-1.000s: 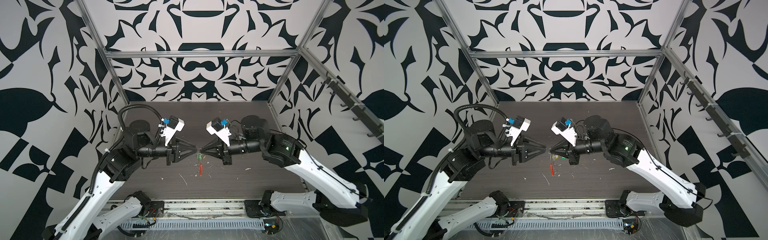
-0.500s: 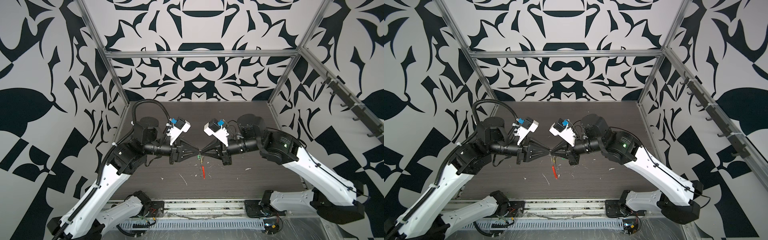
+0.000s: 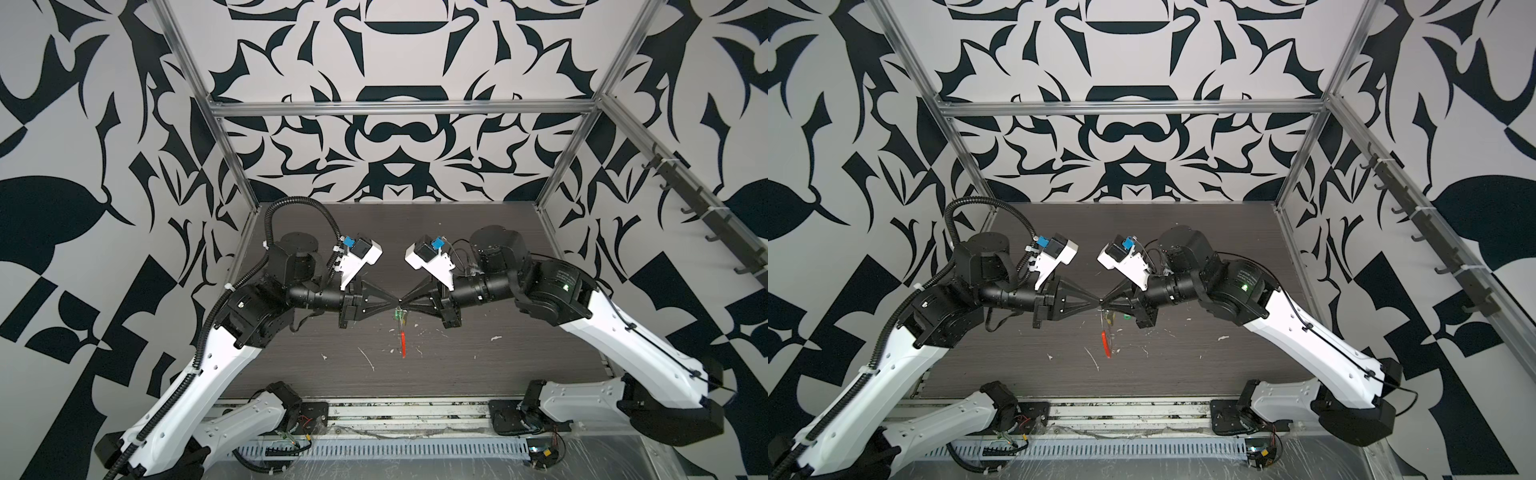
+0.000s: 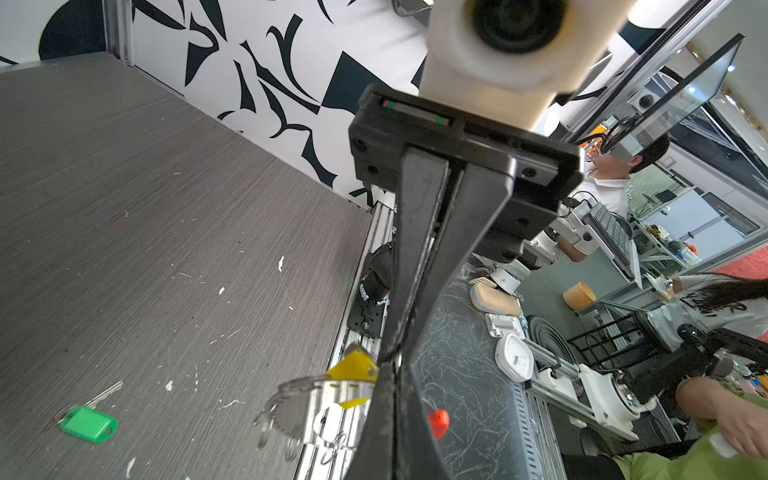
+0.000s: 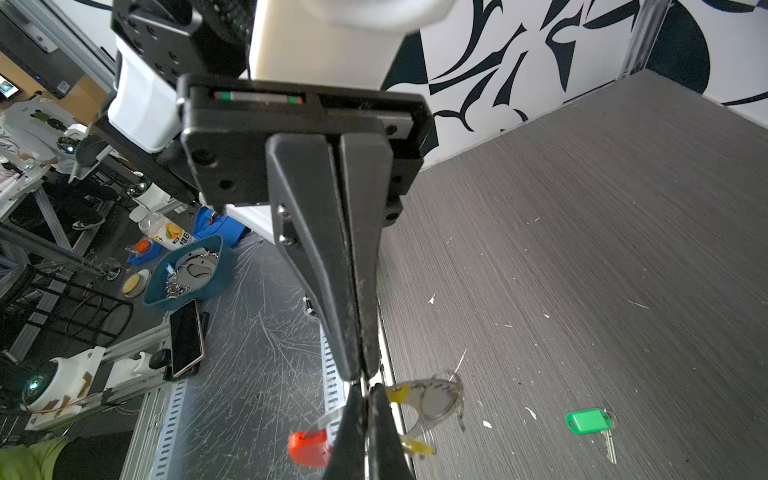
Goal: Remove the keys from the keyring
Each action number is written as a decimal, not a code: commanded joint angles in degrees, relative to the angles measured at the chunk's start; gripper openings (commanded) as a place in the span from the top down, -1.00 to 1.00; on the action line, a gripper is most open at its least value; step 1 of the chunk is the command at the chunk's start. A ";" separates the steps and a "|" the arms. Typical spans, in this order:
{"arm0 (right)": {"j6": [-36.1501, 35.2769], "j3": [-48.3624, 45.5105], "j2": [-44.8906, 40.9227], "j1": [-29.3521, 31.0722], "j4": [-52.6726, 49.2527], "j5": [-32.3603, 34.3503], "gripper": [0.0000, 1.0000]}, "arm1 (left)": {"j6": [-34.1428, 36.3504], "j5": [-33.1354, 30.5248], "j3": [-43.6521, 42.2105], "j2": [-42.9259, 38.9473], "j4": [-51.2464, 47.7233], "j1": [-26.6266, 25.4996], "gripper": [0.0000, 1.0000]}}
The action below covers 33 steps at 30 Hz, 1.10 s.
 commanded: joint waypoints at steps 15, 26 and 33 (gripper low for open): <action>6.67 -17.20 -11.72 0.13 32.39 3.40 0.15 | -8.53 -6.08 -13.16 -10.32 25.49 -0.13 1.00; 10.27 -23.06 -12.43 0.10 41.35 0.60 0.20 | -10.54 -6.08 -15.80 -12.27 30.16 -0.19 1.00; 12.17 -24.87 -12.25 0.12 44.26 -1.56 0.33 | -10.72 -6.01 -16.29 -12.38 30.88 -0.15 1.00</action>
